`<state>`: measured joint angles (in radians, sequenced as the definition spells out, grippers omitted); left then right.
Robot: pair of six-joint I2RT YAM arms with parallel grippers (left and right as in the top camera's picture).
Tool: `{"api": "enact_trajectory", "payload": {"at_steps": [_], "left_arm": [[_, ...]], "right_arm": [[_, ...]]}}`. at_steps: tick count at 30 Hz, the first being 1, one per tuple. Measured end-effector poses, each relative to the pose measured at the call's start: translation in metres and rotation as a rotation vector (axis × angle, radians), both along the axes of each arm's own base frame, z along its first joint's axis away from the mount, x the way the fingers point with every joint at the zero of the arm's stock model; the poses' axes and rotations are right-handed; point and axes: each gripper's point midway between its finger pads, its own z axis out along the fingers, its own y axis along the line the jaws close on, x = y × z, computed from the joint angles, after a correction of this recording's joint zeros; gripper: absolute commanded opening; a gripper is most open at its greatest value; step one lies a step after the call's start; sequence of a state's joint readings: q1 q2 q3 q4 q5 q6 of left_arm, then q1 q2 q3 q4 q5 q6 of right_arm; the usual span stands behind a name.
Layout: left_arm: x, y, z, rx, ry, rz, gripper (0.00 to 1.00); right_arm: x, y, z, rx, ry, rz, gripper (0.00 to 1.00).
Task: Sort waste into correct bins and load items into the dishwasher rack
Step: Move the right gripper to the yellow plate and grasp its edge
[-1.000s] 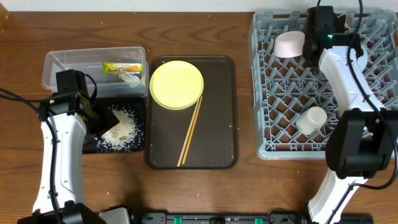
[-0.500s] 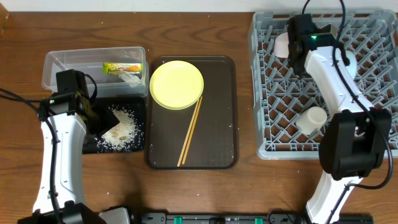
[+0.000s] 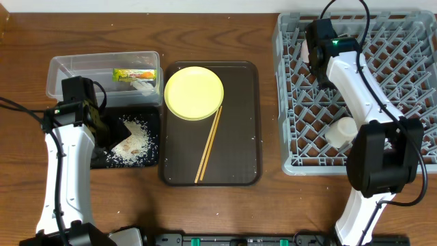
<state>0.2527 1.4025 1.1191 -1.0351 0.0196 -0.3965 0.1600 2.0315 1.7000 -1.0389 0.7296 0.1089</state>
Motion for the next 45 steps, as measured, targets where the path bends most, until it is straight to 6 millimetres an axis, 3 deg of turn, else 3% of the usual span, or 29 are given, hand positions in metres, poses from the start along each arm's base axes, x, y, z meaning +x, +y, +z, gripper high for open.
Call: {"api": "enact_trajectory", "payload": {"at_steps": [4,8,13,19,25,31,33,37,45], "left_arm": [[0.000,0.000,0.000,0.000,0.001,0.000,0.69],[0.000,0.000,0.000,0.000,0.002,0.000,0.69],[0.000,0.000,0.000,0.000,0.002,0.000,0.70],[-0.001,0.000,0.000,0.000,0.002,0.000,0.69],[-0.001,0.000,0.000,-0.001,0.005,0.000,0.70],[-0.001,0.000,0.000,-0.001,0.005,0.000,0.70],[-0.001,0.000,0.000,-0.001,0.005,0.000,0.69],[-0.001,0.000,0.000,-0.001,0.004,0.000,0.70],[-0.001,0.000,0.000,-0.001,0.005,0.000,0.69]], "right_arm": [[0.001,0.012,0.006,0.100,-0.041,0.007,0.59],[0.000,0.033,0.039,0.255,-0.135,0.051,0.65],[-0.002,0.082,0.080,0.550,-0.246,0.174,0.66],[-0.004,0.163,0.083,0.853,-0.205,0.360,0.65],[-0.023,0.242,0.061,0.969,-0.076,0.493,0.64],[-0.038,0.316,0.016,0.989,0.030,0.578,0.59],[-0.038,0.331,0.001,0.965,0.029,0.572,0.59],[-0.031,0.349,-0.028,0.887,-0.014,0.514,0.57],[-0.010,0.351,-0.092,0.802,-0.067,0.385,0.52]]}}
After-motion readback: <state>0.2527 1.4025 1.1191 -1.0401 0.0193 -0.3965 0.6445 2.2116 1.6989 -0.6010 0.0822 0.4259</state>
